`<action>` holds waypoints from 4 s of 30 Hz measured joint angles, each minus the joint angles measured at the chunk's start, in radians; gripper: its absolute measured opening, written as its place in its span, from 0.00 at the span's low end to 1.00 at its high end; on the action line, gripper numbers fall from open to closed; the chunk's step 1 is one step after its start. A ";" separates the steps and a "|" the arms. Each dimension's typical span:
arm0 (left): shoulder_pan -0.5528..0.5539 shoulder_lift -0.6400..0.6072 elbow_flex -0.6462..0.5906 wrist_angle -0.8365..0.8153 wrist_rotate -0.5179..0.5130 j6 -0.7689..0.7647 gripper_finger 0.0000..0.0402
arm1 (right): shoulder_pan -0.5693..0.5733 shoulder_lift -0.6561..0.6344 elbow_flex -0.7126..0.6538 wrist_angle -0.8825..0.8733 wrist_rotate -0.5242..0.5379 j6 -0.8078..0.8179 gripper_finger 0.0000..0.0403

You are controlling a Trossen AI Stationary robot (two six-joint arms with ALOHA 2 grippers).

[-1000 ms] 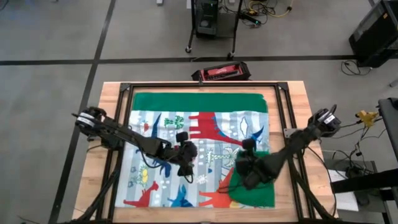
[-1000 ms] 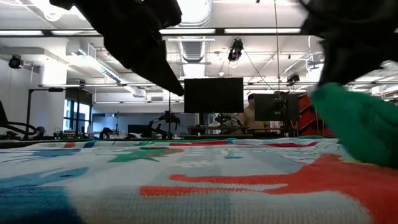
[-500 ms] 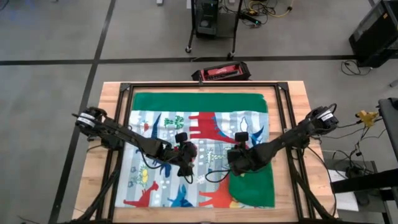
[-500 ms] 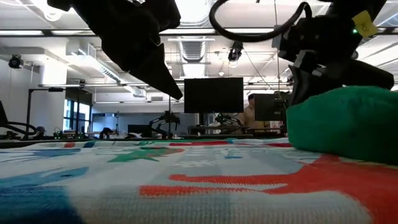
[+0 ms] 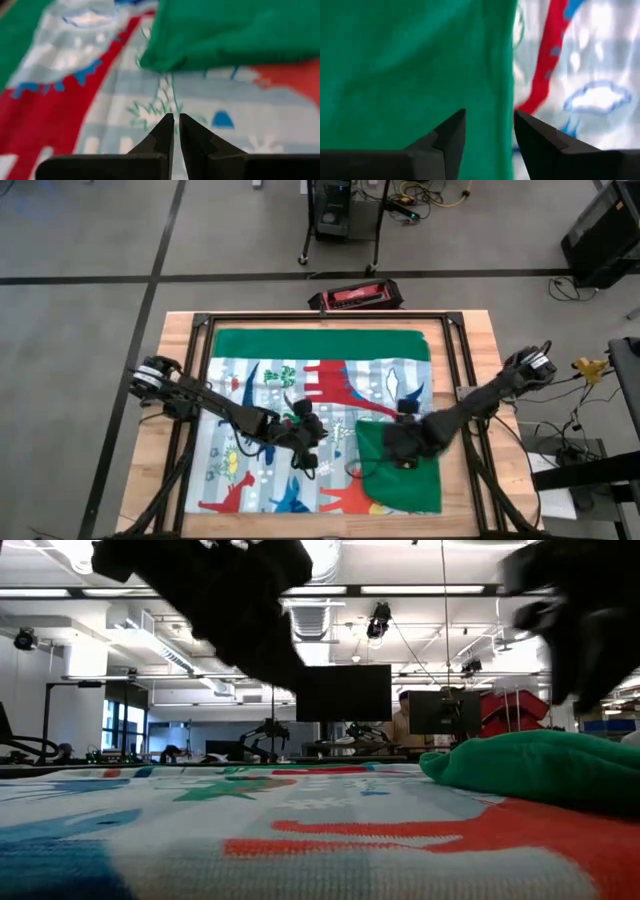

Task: Roll towel
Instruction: Fold the green microfiber towel

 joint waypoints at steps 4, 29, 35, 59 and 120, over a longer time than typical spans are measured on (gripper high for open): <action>0.000 0.016 0.000 -0.035 0.005 -0.042 0.03 | 0.145 -0.062 -0.067 0.014 -0.006 0.174 0.22; 0.014 0.022 -0.006 -0.036 0.029 -0.067 0.03 | 0.202 -0.034 -0.304 0.011 -0.148 0.517 0.00; 0.014 0.022 -0.006 -0.045 0.025 -0.067 0.03 | 0.202 -0.035 -0.269 -0.003 -0.171 0.490 0.00; 0.358 -0.102 -0.005 -0.310 -0.032 0.071 0.06 | -0.414 -0.075 -0.062 -0.036 0.148 -0.021 0.00; 1.384 0.270 0.323 -0.954 0.219 0.549 0.53 | -1.478 0.224 0.132 0.198 -0.347 -1.201 0.62</action>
